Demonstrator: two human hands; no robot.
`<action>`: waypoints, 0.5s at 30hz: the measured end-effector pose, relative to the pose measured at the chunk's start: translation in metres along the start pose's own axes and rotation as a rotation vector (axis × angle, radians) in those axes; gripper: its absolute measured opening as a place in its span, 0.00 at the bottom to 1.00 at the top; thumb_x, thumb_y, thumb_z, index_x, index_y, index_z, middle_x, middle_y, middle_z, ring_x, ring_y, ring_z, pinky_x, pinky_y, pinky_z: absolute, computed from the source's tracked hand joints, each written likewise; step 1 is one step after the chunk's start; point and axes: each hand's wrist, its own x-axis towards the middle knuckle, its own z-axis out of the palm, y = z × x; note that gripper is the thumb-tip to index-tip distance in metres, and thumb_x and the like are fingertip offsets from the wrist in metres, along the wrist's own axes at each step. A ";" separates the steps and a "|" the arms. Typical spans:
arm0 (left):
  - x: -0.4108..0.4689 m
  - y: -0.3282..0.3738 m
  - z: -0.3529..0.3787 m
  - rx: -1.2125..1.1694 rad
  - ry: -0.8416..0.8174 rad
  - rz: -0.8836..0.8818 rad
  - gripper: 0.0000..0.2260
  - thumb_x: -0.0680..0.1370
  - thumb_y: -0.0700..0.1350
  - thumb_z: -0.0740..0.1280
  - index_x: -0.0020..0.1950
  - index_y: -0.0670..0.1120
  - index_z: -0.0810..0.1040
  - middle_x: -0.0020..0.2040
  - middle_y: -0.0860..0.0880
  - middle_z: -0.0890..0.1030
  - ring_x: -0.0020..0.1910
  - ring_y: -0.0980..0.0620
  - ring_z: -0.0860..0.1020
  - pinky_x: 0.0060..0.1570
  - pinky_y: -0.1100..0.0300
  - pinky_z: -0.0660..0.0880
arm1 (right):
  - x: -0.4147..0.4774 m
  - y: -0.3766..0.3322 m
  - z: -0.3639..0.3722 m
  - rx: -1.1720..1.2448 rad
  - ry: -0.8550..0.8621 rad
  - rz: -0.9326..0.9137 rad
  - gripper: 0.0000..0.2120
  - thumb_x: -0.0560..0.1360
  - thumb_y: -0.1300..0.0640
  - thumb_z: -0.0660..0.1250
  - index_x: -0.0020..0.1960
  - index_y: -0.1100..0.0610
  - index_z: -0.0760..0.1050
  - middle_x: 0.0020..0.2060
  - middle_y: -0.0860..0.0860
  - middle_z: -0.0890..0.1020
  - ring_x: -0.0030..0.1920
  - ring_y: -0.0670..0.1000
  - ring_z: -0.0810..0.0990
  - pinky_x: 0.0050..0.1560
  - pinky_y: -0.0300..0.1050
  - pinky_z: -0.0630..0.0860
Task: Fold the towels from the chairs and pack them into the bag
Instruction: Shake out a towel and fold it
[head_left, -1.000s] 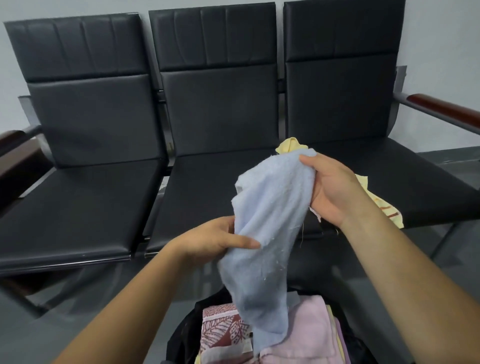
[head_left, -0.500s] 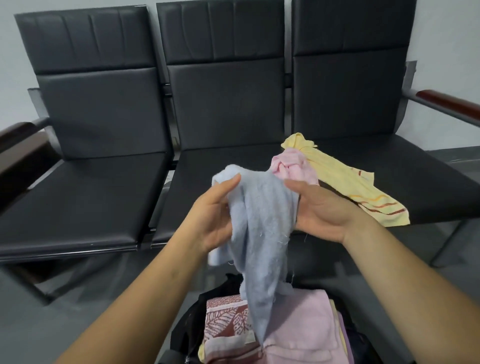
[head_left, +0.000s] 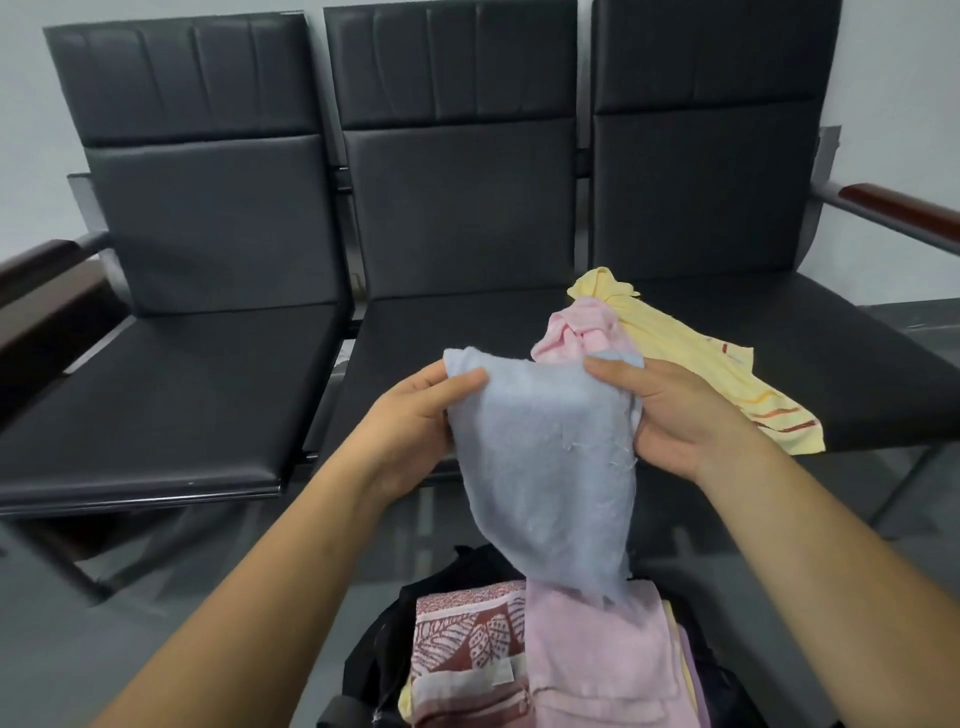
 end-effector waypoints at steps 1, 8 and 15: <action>0.000 0.000 0.001 -0.026 -0.035 0.009 0.15 0.79 0.44 0.69 0.66 0.46 0.80 0.62 0.42 0.83 0.59 0.42 0.82 0.59 0.43 0.79 | 0.001 -0.001 -0.002 0.117 -0.060 0.012 0.24 0.77 0.59 0.74 0.71 0.60 0.75 0.67 0.58 0.81 0.66 0.57 0.81 0.67 0.54 0.77; 0.000 0.001 -0.002 0.102 0.010 0.091 0.13 0.75 0.45 0.70 0.57 0.41 0.83 0.52 0.39 0.86 0.52 0.42 0.85 0.63 0.37 0.77 | 0.007 0.000 -0.019 0.031 -0.137 0.009 0.24 0.75 0.65 0.72 0.70 0.66 0.74 0.68 0.62 0.79 0.67 0.60 0.80 0.70 0.56 0.75; 0.002 0.001 -0.007 0.458 0.132 0.186 0.08 0.83 0.48 0.67 0.55 0.49 0.85 0.50 0.48 0.87 0.53 0.45 0.85 0.60 0.39 0.79 | 0.009 0.001 -0.014 -0.471 0.113 -0.093 0.21 0.73 0.45 0.77 0.63 0.50 0.81 0.59 0.49 0.85 0.61 0.55 0.84 0.62 0.59 0.80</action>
